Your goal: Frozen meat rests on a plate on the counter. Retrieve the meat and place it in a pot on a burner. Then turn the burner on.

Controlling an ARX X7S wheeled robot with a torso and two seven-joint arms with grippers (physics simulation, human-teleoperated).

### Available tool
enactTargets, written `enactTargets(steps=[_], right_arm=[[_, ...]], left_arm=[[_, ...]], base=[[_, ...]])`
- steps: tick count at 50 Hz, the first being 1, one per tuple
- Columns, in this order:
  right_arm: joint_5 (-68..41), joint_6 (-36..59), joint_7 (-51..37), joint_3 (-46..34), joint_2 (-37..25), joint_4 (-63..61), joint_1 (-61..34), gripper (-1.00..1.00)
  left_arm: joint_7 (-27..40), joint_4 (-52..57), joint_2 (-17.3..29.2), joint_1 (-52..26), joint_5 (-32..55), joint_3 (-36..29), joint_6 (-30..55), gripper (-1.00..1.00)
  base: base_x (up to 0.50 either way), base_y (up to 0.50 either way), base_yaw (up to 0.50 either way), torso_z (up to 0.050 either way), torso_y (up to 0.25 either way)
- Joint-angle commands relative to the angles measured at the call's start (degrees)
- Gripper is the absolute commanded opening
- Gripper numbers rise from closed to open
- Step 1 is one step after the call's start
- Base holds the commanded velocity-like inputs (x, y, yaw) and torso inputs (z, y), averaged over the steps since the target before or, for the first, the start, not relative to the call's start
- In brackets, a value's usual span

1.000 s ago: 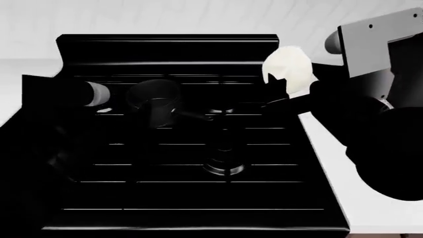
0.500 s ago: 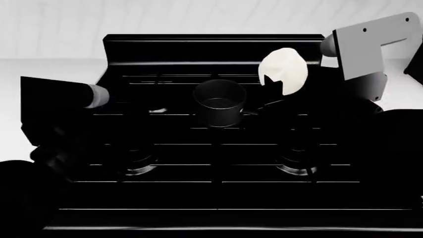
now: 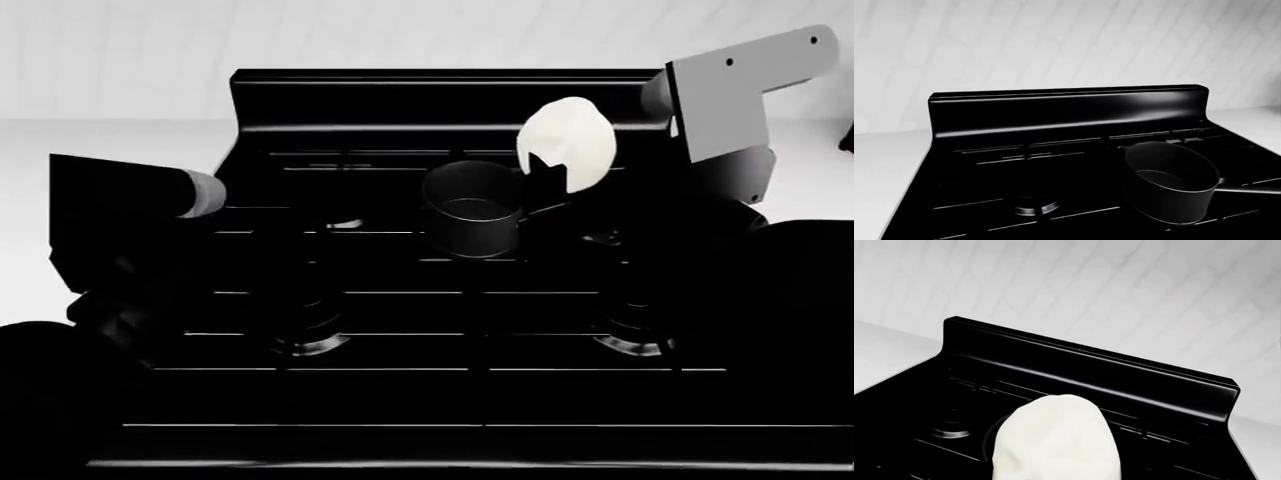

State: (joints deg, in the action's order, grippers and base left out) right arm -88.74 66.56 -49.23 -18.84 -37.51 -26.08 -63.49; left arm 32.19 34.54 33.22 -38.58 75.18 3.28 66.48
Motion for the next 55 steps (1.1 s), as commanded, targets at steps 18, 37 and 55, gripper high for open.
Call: enactTargets(steps=[18,37,55], right_arm=[[-1.2,1.0,-0.3,-1.3,-0.2,0.2,-1.0,-1.0],[6.7,3.3,11.1,-7.7,2.8,10.3,-8.2,-1.0],[16.2,-0.2,21.6,-13.9,5.8,20.0,-9.5,-1.0]], left_arm=[[-0.1,-0.1,0.5,0.6,0.0,-0.6,-1.0,1.0],[-1.5,-0.8,0.8,1.4,-1.3,-1.2,-2.3,1.0],[-1.3,-1.5,1.0,0.9,-1.3,-1.9,-2.4,1.0]], base=[[0.47,0.0,0.0,0.0,0.0],[0.0,0.0,0.0,0.0,0.001],[0.0,0.0,0.0,0.0,0.0]])
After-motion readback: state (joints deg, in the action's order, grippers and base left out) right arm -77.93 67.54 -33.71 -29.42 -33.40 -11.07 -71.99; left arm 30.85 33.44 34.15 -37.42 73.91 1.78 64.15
